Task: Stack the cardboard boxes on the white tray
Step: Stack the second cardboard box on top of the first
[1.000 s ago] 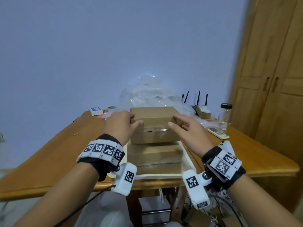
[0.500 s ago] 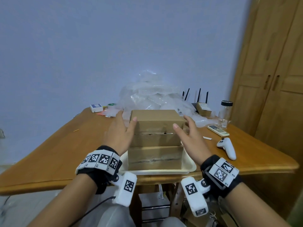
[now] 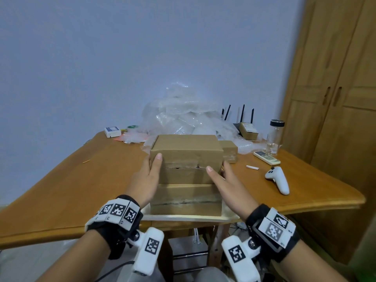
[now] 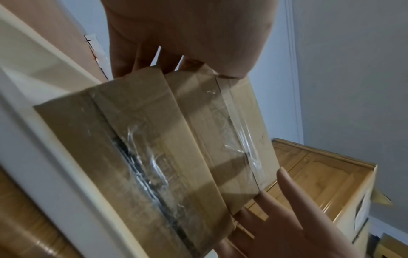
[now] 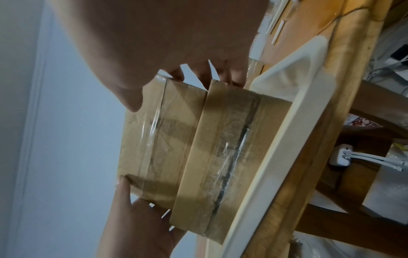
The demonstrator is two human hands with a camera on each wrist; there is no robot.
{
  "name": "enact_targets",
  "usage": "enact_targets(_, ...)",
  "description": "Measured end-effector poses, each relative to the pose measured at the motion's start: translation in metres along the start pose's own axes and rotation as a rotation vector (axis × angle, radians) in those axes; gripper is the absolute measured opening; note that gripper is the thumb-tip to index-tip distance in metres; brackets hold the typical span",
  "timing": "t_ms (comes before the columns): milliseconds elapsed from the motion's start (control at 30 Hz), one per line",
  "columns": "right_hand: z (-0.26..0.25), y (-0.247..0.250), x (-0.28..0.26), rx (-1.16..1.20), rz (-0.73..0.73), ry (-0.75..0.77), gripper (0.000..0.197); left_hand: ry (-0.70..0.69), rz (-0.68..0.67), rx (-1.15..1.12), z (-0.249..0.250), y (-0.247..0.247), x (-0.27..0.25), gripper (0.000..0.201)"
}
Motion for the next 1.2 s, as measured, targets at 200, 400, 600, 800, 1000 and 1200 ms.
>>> enact_targets(200, 0.008, 0.005, -0.002, 0.012, 0.02, -0.072, 0.108, -0.012, 0.034, -0.147, -0.008, 0.009, 0.013, 0.099)
enact_targets(400, 0.035, 0.01, 0.005, 0.053, 0.034, -0.16, 0.09, 0.25, 0.006, -0.346, -0.02, 0.002, 0.017, 0.068)
enact_targets(600, 0.057, 0.01, 0.02, 0.064, -0.016, -0.254, 0.095, 0.376, -0.026, -0.434, -0.043, -0.013, 0.03, 0.103)
enact_targets(800, 0.063, 0.007, 0.048, 0.083, -0.078, -0.28, 0.098, 0.524, -0.089, -0.602, -0.059, -0.024, 0.05, 0.094)
enact_targets(1000, 0.069, 0.001, 0.061, 0.128, -0.094, -0.283, 0.117, 0.446, -0.166, -0.567, -0.066, -0.024, 0.05, 0.065)
enact_targets(1200, 0.067, 0.028, 0.071, 0.076, -0.003, -0.232, 0.112, 0.256, -0.114, -0.379, -0.053, 0.007, 0.08, 0.108)
Point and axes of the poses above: each hand's wrist, its own x-axis towards the middle knuckle, its own y-axis out of the back of the hand, z = x × y, the point moved 5 cm from there along x, towards the middle knuckle, and after that the axes turned 4 degrees about -x, right-handed, at the moved point
